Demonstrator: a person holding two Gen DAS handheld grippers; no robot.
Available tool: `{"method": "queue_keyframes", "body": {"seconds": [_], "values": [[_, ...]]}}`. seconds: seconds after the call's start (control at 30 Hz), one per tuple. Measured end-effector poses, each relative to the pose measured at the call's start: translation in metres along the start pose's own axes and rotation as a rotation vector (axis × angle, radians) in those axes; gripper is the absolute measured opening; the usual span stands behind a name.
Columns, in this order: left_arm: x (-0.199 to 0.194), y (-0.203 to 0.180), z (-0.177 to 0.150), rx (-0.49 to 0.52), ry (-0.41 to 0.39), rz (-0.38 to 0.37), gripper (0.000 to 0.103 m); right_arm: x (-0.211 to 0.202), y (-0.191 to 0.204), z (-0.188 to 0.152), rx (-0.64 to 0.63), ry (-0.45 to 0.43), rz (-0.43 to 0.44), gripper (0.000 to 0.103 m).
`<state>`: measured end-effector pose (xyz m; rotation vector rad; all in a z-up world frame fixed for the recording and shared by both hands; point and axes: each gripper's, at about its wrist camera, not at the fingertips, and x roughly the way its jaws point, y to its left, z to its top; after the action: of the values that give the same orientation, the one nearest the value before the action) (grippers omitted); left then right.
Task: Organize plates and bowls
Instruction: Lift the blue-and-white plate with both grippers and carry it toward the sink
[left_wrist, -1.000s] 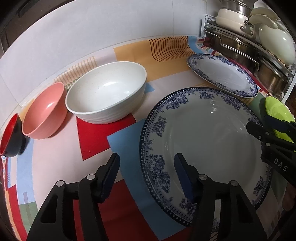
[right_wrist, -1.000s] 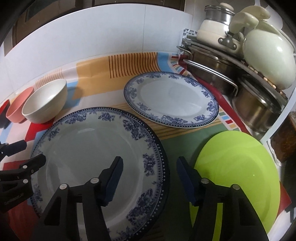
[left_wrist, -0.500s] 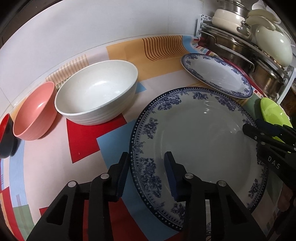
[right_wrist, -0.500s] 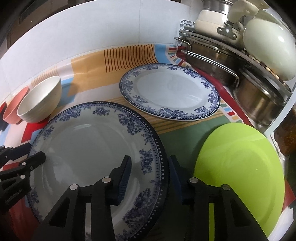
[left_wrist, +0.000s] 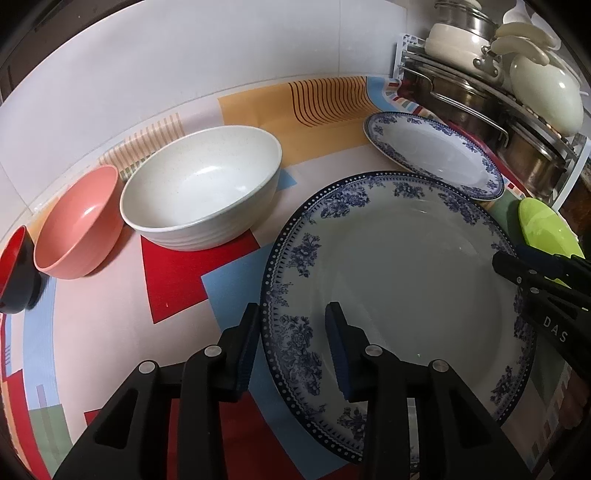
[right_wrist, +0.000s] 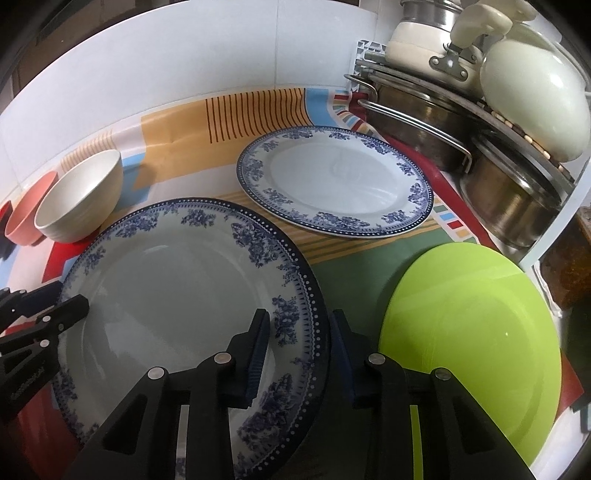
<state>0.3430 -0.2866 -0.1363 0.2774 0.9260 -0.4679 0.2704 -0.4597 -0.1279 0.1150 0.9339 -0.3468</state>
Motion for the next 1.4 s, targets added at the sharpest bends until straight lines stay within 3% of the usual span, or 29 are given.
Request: {"method": "queue_keyframes", "body": {"seconds": [0.7,1.4], "values": [[-0.063,0.031,-0.020,-0.082,-0.051,0.029,0.035,-0.050,0.023,-0.003,0.045,0.033,0.028,0.034],[-0.139,0.136,-0.087,-0.262,-0.106,0.177,0.035,-0.099,0.135,-0.011,-0.107,-0.014,0.160,0.034]]}}
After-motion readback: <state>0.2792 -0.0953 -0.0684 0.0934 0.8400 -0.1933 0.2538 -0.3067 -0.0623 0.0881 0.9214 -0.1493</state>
